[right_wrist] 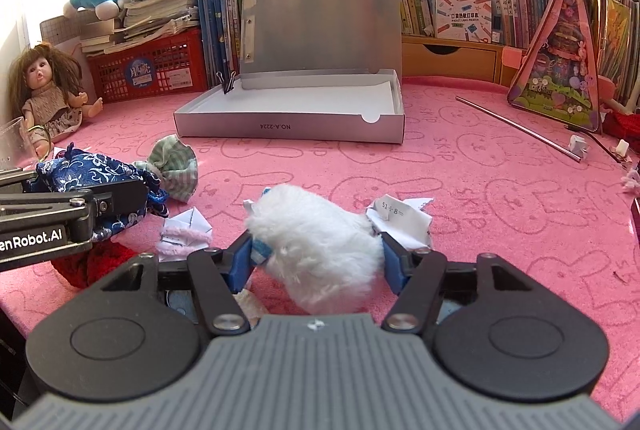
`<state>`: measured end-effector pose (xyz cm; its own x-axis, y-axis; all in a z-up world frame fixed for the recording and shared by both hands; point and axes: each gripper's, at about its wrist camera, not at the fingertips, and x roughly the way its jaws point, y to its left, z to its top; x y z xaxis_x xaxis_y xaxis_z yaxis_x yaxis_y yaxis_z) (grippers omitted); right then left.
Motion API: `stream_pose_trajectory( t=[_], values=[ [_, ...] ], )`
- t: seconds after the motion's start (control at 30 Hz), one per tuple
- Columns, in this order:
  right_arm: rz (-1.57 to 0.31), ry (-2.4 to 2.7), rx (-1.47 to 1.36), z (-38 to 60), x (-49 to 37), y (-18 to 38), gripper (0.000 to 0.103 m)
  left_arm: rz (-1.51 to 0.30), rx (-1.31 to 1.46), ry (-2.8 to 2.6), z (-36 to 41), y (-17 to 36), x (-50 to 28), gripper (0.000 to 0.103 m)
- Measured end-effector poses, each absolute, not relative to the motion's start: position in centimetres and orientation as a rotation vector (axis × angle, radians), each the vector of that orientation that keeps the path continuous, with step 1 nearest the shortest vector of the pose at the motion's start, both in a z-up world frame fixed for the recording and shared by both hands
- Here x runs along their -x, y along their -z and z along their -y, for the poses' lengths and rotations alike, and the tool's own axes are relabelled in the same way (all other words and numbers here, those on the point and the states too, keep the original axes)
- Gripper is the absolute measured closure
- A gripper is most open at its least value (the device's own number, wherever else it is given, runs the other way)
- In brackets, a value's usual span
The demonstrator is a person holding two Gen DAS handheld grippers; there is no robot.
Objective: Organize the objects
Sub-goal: 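Lift the white ball with the right tool while the left tool carries the blue pouch toward the box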
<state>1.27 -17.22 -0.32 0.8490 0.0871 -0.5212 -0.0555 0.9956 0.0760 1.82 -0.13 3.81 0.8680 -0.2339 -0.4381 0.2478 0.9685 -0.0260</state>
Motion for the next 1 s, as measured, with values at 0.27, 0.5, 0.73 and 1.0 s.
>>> stream_pose_trajectory(
  t=[0.27,0.5,0.73,1.0],
  values=[
    [-0.502,-0.085,-0.061,17.4,-1.0,-1.4,0.045,-0.389,0.031,0.287,-0.7,-6.1,-1.8,0.044],
    [-0.502,-0.079,-0.076,17.8,-1.1,-1.4,0.045,-0.389,0.036,0.268,-1.3,-6.6,-2.4,0.044],
    [-0.479,-0.068,-0.093,18.1,-0.9,-1.9,0.046,-0.41,0.042,0.262,-1.3,-6.1,-2.7,0.044],
    [-0.465,-0.067,-0.117,18.6,-1.0,-2.3,0.047,-0.412,0.053,0.26,-1.4,-6.2,-3.5,0.044]
  ],
)
